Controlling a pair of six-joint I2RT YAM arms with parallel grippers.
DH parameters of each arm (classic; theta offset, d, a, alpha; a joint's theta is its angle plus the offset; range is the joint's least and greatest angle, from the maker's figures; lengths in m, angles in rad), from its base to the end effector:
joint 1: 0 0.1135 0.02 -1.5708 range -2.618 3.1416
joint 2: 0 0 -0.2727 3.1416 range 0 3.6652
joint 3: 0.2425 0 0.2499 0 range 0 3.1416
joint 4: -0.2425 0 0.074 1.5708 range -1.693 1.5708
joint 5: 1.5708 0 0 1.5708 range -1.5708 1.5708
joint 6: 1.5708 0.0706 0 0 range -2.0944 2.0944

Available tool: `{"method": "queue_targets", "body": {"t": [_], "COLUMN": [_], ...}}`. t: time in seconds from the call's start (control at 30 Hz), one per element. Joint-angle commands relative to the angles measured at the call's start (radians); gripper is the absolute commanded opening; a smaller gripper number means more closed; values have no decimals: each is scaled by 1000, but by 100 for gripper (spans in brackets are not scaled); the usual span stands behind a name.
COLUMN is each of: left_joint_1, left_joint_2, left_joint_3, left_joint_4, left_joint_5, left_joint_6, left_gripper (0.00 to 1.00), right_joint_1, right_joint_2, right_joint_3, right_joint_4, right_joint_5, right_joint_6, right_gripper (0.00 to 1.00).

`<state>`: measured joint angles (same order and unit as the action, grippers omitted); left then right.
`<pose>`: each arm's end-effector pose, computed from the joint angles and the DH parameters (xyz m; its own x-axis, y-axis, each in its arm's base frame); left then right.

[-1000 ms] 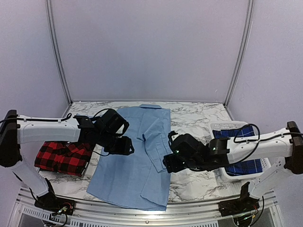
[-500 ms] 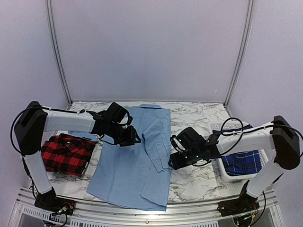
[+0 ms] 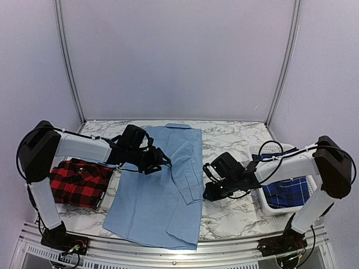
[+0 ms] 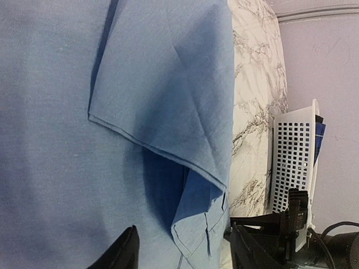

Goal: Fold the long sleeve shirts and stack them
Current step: Pick up the sleeve from the 1/3-folded shirt, then fold the sleeve of the 1/3-folded shirt.

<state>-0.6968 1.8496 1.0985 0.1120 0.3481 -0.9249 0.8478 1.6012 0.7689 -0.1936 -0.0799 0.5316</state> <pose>0.3112 -0.2919 0.1703 -0.9248 -0.2049 -0.3206 0.1242 0.6338 -0.7634 0.2014 0.2368 0.1236 -0.8805 -0.2341 -0.4122 -0.3810 0.8668 0.3216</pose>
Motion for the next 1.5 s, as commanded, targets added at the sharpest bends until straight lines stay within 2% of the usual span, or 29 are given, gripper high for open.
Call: {"method": "queue_targets", "body": {"t": [0.0, 0.07, 0.1, 0.23, 0.33, 0.7, 1.0, 1.17, 1.47], "left_joint_1": [8, 8, 8, 8, 8, 8, -3, -29, -46], "left_joint_2": [-17, -15, -12, 1, 16, 38, 83, 149, 183], "left_joint_3": [-24, -53, -64, -121, -144, -172, -143, -90, -87], "left_joint_4": [123, 183, 209, 350, 439, 473, 564, 583, 584], "left_joint_5": [-11, -9, -9, -15, -16, 8, -50, -71, -109], "left_joint_6": [-120, -182, -216, -367, -414, -416, -540, -609, -626], "left_gripper": [61, 63, 66, 70, 72, 74, 90, 91, 93], "right_joint_1": [-6, -6, -6, -6, -6, -8, -7, -8, -6], "right_joint_2": [1, -12, -21, -66, -91, -120, -182, -215, -254], "right_joint_3": [29, 56, 68, 103, 108, 89, 149, 158, 158], "right_joint_4": [-41, -76, -88, -127, -144, -134, -211, -232, -253], "right_joint_5": [0, 10, 12, 12, 24, -27, -33, -31, -79], "right_joint_6": [12, 8, 6, 1, 5, 34, 28, 40, 66], "right_gripper": [10, 1, 0, 0, 0, 0, 0, 0, 0]}}
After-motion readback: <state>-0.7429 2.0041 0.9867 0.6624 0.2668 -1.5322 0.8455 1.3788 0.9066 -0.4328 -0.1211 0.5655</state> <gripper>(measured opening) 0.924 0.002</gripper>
